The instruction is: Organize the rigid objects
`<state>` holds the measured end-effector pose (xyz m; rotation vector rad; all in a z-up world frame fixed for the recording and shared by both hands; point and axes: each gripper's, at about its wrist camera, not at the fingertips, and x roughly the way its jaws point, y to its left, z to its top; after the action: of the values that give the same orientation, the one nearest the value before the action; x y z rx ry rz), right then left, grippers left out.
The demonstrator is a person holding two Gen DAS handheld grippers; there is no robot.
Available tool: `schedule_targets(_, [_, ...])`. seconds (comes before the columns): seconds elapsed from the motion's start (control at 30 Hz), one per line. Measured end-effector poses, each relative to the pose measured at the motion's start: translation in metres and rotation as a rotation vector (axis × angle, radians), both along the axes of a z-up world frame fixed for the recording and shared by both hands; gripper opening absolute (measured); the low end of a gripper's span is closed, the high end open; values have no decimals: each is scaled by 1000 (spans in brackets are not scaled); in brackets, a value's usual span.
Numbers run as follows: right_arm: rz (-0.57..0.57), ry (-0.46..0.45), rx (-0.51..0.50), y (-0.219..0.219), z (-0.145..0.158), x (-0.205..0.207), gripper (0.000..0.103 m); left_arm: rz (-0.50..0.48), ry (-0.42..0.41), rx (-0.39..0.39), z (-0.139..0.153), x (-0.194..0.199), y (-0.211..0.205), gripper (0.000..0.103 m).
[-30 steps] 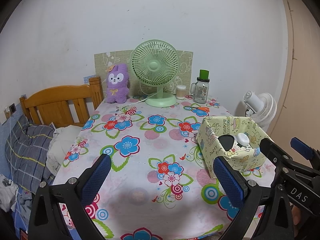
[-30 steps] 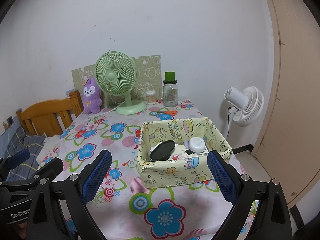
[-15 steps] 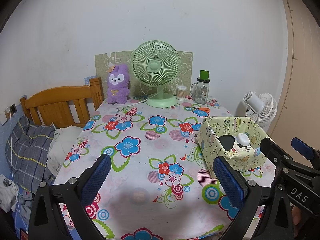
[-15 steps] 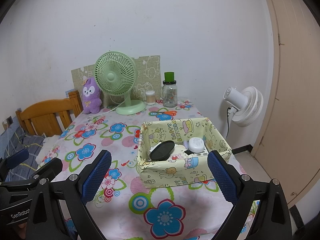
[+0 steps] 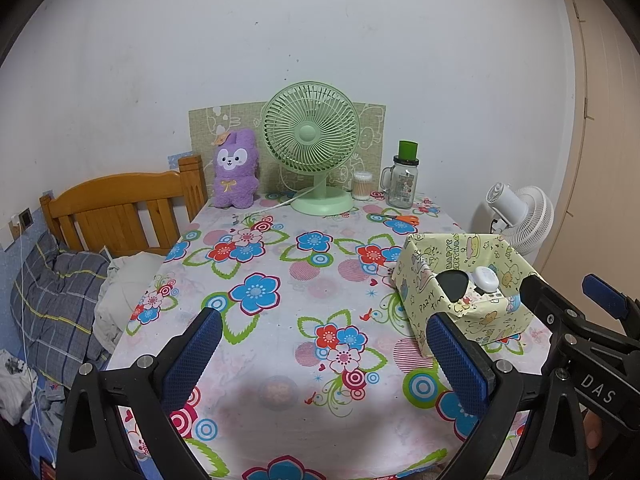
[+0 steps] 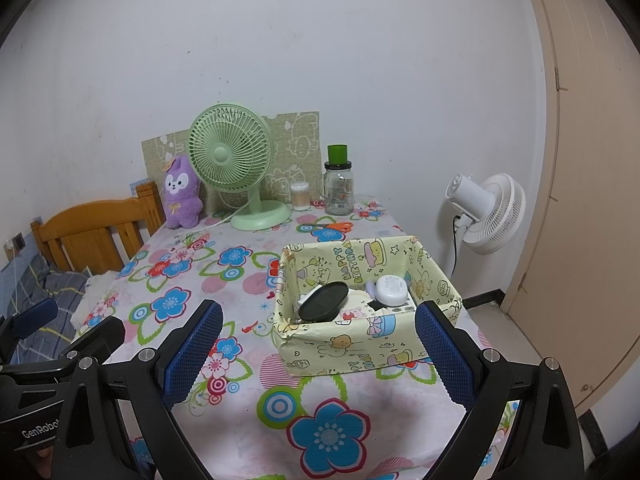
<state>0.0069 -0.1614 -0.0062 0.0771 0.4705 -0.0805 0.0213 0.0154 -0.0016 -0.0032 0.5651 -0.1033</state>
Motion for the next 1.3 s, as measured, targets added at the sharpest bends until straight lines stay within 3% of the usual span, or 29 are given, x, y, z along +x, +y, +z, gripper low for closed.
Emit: schedule_targets(1.3, [-5, 6, 5, 3, -2, 5, 99, -2, 3, -1, 1, 6, 2, 103])
